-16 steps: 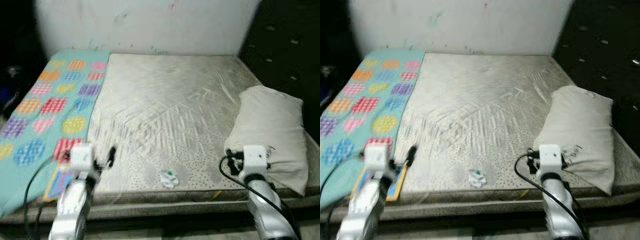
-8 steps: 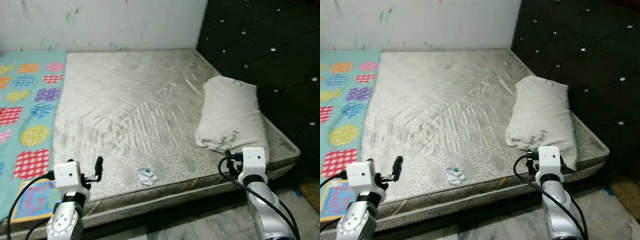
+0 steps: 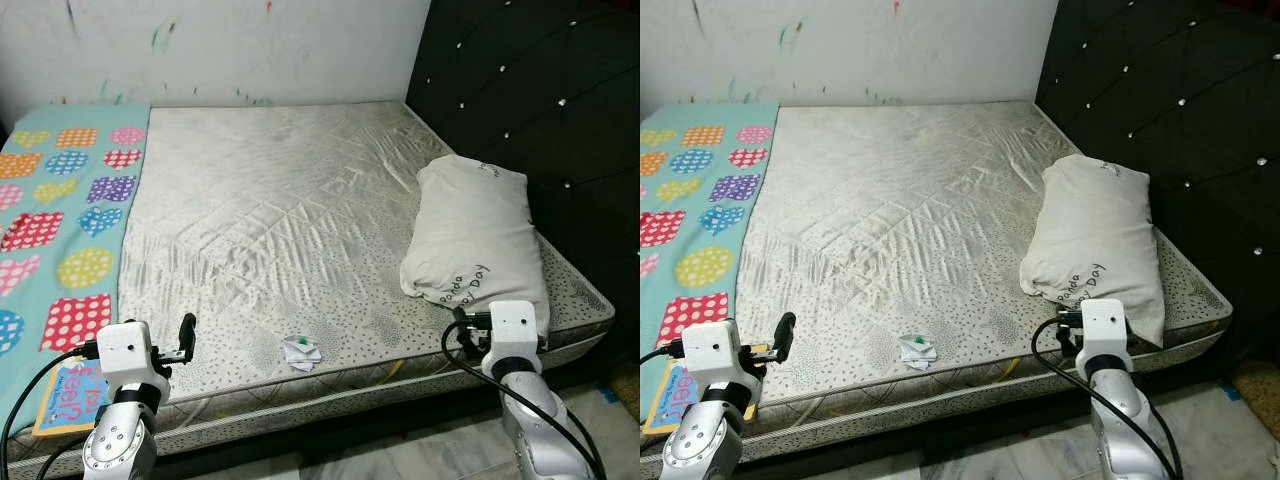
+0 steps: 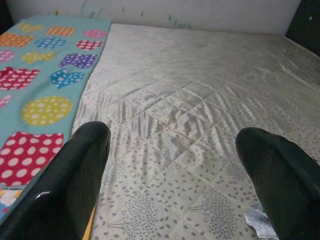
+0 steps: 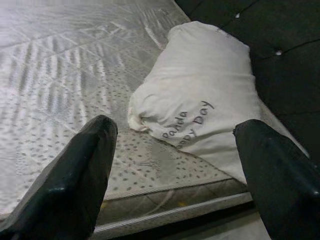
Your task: Clean up the room
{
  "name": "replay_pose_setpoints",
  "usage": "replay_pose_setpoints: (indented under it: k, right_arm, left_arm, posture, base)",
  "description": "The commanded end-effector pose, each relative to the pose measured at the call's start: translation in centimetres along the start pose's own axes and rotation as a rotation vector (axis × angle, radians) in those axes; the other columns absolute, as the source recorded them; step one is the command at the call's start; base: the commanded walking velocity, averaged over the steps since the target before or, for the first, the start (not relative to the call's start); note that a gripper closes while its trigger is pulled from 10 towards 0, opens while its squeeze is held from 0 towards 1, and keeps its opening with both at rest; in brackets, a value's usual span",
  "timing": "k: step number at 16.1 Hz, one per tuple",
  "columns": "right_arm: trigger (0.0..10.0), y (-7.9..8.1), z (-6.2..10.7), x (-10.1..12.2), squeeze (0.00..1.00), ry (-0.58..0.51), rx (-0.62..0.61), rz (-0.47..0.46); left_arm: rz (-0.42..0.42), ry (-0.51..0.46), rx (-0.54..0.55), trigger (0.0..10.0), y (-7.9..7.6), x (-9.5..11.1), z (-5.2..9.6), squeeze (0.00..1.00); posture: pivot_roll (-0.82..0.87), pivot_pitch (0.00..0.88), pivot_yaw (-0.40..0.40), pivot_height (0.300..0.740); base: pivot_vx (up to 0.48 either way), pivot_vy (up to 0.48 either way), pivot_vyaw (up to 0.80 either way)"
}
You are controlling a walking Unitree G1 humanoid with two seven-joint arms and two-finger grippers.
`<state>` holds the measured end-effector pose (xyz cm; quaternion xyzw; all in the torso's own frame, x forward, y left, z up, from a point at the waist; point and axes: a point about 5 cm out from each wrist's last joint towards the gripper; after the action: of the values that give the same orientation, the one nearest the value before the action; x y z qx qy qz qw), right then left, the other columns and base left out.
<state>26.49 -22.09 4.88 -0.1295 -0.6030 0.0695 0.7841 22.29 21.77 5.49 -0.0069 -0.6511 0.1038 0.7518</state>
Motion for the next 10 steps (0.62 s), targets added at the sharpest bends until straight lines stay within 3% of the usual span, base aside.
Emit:
replay_pose_setpoints:
  k: [1, 10]
  right_arm:
    - [10.0, -0.2, 0.0, 0.4, 0.0, -0.011, 0.004, -0.021]
    - [10.0, 1.2, -0.2, 0.7, 0.0, -0.017, 0.069, -0.03]
  left_arm:
    - [-0.001, -0.01, -0.009, 10.0, -0.3, 0.4, -0.1, 0.0]
    - [-0.015, -0.027, -0.008, 10.0, -0.2, 0.7, -0.2, 0.0]
  posture:
    - [-0.05, 0.0, -0.063, 0.74]
    - [-0.04, 0.0, -0.066, 0.74]
  base:
    - [0.0, 0.0, 0.0]
    - [0.0, 0.0, 0.0]
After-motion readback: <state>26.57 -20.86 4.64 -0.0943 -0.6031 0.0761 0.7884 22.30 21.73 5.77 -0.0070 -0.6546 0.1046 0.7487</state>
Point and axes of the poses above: a point about 5 cm out from each wrist's last joint towards the gripper, its own z axis pointing back from the gripper into the wrist, its own x axis along the axis of the wrist's last joint, y = z × x, and after that the axes turned 6 degrees about z, right-handed
